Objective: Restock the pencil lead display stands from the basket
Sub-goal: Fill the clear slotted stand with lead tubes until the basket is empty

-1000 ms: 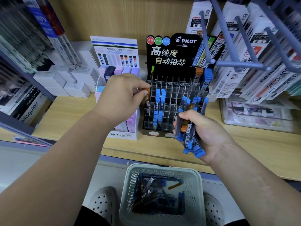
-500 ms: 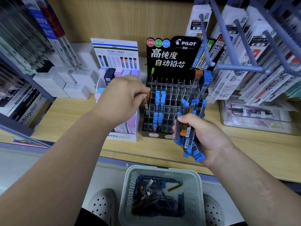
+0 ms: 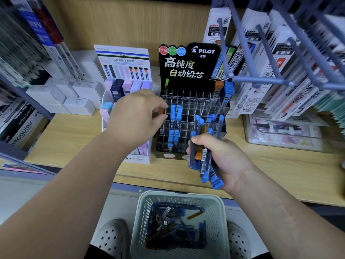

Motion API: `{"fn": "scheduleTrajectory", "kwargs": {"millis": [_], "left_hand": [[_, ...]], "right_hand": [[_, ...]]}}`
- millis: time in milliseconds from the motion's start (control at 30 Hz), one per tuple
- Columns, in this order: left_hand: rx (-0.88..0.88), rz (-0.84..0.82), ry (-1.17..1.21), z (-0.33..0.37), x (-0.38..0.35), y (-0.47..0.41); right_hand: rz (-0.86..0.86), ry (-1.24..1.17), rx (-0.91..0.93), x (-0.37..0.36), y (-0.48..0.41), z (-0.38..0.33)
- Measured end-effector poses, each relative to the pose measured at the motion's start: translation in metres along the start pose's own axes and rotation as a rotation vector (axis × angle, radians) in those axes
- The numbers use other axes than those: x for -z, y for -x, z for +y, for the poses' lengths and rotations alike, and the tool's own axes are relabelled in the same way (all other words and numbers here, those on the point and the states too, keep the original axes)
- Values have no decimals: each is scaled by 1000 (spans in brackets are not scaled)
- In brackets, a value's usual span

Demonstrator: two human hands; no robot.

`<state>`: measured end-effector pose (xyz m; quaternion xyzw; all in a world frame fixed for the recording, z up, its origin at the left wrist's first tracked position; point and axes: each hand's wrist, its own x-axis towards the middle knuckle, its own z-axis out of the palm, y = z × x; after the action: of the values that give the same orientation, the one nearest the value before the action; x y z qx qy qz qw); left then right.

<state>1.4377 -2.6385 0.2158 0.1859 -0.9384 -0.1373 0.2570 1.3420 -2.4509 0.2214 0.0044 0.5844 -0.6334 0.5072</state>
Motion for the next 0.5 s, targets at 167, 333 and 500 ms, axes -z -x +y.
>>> {"fn": "scheduleTrajectory", "kwargs": {"millis": [167, 333, 500], "left_hand": [[277, -120, 530, 50, 3, 3], [425, -282, 682, 61, -11, 9], [507, -381, 766, 60, -11, 9]], "right_hand": [[-46, 76, 86, -6, -1, 4], [-27, 106, 115, -8, -4, 8], [-63, 105, 111, -7, -2, 7]]}}
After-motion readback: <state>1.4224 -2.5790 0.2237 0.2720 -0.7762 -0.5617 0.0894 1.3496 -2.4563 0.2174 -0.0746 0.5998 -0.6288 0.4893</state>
